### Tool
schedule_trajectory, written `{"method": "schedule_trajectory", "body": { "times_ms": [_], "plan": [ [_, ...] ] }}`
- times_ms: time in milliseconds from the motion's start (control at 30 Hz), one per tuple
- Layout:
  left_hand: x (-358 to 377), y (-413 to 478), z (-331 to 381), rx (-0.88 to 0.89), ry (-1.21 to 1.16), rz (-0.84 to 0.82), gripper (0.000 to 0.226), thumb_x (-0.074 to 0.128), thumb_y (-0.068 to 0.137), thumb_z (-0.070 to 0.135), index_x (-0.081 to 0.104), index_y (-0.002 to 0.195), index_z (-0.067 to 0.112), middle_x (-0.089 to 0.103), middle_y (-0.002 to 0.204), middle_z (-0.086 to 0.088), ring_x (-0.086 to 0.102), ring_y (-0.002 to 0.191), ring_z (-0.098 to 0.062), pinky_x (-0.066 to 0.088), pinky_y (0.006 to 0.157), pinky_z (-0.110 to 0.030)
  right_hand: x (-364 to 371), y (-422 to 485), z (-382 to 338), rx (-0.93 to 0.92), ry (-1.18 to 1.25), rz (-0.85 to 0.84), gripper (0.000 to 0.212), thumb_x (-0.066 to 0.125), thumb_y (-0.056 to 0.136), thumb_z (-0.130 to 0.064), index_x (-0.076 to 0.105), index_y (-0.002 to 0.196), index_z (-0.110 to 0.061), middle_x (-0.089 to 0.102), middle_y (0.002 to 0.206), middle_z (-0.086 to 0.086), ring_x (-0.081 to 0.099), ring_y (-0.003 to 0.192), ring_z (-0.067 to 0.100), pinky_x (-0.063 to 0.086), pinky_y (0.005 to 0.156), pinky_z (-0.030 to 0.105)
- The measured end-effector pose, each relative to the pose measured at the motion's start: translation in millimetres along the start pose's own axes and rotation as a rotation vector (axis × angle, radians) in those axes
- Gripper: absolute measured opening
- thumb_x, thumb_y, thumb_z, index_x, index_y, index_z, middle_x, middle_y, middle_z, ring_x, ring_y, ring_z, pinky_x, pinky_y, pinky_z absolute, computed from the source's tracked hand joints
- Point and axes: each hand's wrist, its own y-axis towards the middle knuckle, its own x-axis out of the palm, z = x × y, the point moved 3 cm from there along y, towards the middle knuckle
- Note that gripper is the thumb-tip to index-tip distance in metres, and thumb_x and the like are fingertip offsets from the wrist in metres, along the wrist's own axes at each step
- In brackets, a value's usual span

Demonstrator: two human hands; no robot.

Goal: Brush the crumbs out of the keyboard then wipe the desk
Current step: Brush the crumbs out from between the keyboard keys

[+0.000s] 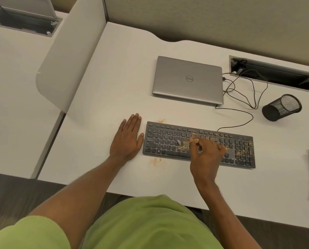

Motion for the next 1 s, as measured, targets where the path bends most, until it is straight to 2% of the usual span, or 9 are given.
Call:
{"method": "schedule_trajectory", "body": {
  "times_ms": [100, 200, 333, 467, 533, 633, 733, 867, 1000],
  "plan": [
    [0.3, 0.2, -0.1, 0.0, -0.002, -0.001, 0.068, 0.027, 0.111, 0.041, 0.014, 0.171, 0.012, 0.011, 0.179, -0.003, 0.006, 0.166, -0.013, 0.006, 0.135, -0.039, -4.6, 0.2, 0.0, 0.033, 0.037, 0.015, 0.014, 0.067, 0.101, -0.024, 0.071, 0.088, -0.023, 0.063, 0.076, -0.009, 0.052, 0.076, 0.012, 0.033, 0.1, 0.046],
    [0.5, 0.6, -0.4, 0.001, -0.012, -0.002, 0.068, 0.027, 0.111, 0.042, 0.014, 0.171, 0.013, 0.011, 0.179, -0.003, 0.005, 0.166, -0.013, 0.007, 0.135, -0.04, -5.0, 1.1, -1.2, 0.038, 0.089, 0.048, 0.01, 0.066, 0.101, -0.03, 0.073, 0.097, -0.024, 0.064, 0.081, -0.01, 0.051, 0.084, 0.003, 0.033, 0.097, 0.042],
    [1.5, 0.5, -0.6, -0.002, -0.004, -0.013, 0.069, 0.026, 0.111, 0.042, 0.012, 0.172, 0.013, 0.009, 0.18, -0.002, 0.003, 0.166, -0.013, 0.007, 0.135, -0.041, -2.0, -1.7, 3.4, 0.049, 0.087, 0.03, 0.012, 0.068, 0.1, -0.029, 0.076, 0.102, -0.021, 0.067, 0.085, -0.009, 0.047, 0.093, -0.013, 0.035, 0.097, 0.046],
    [1.7, 0.9, -1.5, -0.007, -0.005, -0.01, 0.069, 0.028, 0.111, 0.042, 0.012, 0.172, 0.014, 0.008, 0.179, -0.002, 0.002, 0.166, -0.012, 0.005, 0.135, -0.039, -4.5, -8.0, 4.8, 0.026, 0.046, 0.004, 0.01, 0.071, 0.099, -0.021, 0.071, 0.089, -0.024, 0.062, 0.077, -0.012, 0.049, 0.087, -0.006, 0.033, 0.091, 0.041],
    [1.7, 0.5, -0.6, -0.008, -0.01, -0.01, 0.069, 0.028, 0.111, 0.043, 0.012, 0.172, 0.014, 0.008, 0.179, -0.002, 0.002, 0.166, -0.012, 0.006, 0.135, -0.04, -6.9, -7.9, 4.6, 0.033, 0.063, 0.017, 0.012, 0.071, 0.098, -0.019, 0.071, 0.087, -0.024, 0.062, 0.076, -0.012, 0.052, 0.085, -0.003, 0.033, 0.093, 0.042],
    [1.3, 0.8, -0.6, -0.007, -0.008, -0.014, 0.069, 0.026, 0.111, 0.043, 0.011, 0.172, 0.014, 0.007, 0.18, -0.001, 0.001, 0.166, -0.012, 0.006, 0.135, -0.04, -7.4, -5.3, 2.6, 0.036, 0.097, 0.047, 0.006, 0.07, 0.099, -0.024, 0.074, 0.095, -0.023, 0.065, 0.081, -0.01, 0.053, 0.085, -0.004, 0.035, 0.099, 0.046],
    [1.4, 0.7, -1.2, -0.006, -0.006, -0.015, 0.069, 0.026, 0.111, 0.043, 0.011, 0.172, 0.014, 0.008, 0.18, -0.001, 0.0, 0.166, -0.011, 0.006, 0.135, -0.04, -4.8, -5.5, 1.0, -0.001, 0.085, 0.051, 0.007, 0.071, 0.099, -0.025, 0.076, 0.103, -0.023, 0.066, 0.084, -0.011, 0.05, 0.089, -0.01, 0.034, 0.097, 0.044],
    [1.6, 0.5, -1.8, -0.01, -0.006, -0.016, 0.069, 0.027, 0.111, 0.043, 0.011, 0.172, 0.014, 0.007, 0.18, -0.001, 0.0, 0.166, -0.011, 0.005, 0.135, -0.039, -3.7, -12.6, 3.6, -0.035, 0.027, -0.011, 0.005, 0.07, 0.1, -0.023, 0.072, 0.097, -0.026, 0.067, 0.084, -0.008, 0.058, 0.081, 0.013, 0.034, 0.094, 0.046],
    [2.3, 0.9, -1.3, -0.009, -0.002, -0.019, 0.069, 0.028, 0.111, 0.043, 0.01, 0.172, 0.014, 0.006, 0.18, -0.001, 0.0, 0.165, -0.011, 0.005, 0.135, -0.04, -7.1, -12.7, -5.4, -0.131, 0.073, -0.031, 0.008, 0.07, 0.099, -0.019, 0.073, 0.1, -0.026, 0.069, 0.096, -0.015, 0.058, 0.093, 0.008, 0.028, 0.098, 0.042]
  ]
}}
